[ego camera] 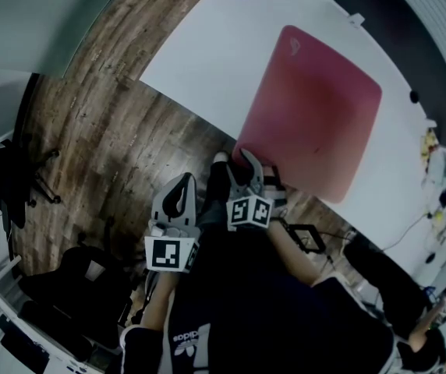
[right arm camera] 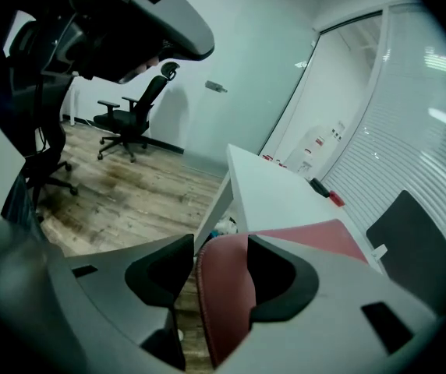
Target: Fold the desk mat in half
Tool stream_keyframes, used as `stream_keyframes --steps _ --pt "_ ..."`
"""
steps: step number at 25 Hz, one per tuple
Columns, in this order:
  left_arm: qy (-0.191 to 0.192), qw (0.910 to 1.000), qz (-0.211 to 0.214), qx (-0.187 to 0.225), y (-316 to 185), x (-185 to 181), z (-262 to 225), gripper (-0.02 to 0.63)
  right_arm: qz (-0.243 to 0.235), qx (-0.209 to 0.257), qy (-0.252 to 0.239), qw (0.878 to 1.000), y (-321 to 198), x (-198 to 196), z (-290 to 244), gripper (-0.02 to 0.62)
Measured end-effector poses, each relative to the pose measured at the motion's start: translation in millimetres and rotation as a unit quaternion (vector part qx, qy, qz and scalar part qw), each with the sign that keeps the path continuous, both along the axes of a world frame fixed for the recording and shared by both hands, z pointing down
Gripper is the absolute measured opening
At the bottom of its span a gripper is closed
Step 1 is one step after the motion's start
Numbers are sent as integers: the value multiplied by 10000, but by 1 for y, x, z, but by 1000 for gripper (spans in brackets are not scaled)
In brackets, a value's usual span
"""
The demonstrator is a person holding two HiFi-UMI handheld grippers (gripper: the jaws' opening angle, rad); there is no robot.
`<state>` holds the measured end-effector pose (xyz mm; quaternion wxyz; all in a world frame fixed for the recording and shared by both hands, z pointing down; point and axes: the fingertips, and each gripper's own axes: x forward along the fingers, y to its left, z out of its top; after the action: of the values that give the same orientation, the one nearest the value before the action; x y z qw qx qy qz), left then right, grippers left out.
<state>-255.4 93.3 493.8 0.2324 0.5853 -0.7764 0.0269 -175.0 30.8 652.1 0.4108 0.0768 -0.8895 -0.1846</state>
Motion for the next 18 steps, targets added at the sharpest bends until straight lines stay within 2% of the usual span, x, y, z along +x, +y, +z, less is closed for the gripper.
stream_keyframes --steps 5,11,18 --pt "9 10000 39 10 -2 0 0 3 -326 592 247 9974 -2 2 7 196" --pt "14 9999 126 57 -6 0 -2 3 -596 1081 544 9909 -2 6 9 201" --pt "-70 9996 285 -15 -5 -2 0 3 -317 878 379 9949 -7 4 4 201"
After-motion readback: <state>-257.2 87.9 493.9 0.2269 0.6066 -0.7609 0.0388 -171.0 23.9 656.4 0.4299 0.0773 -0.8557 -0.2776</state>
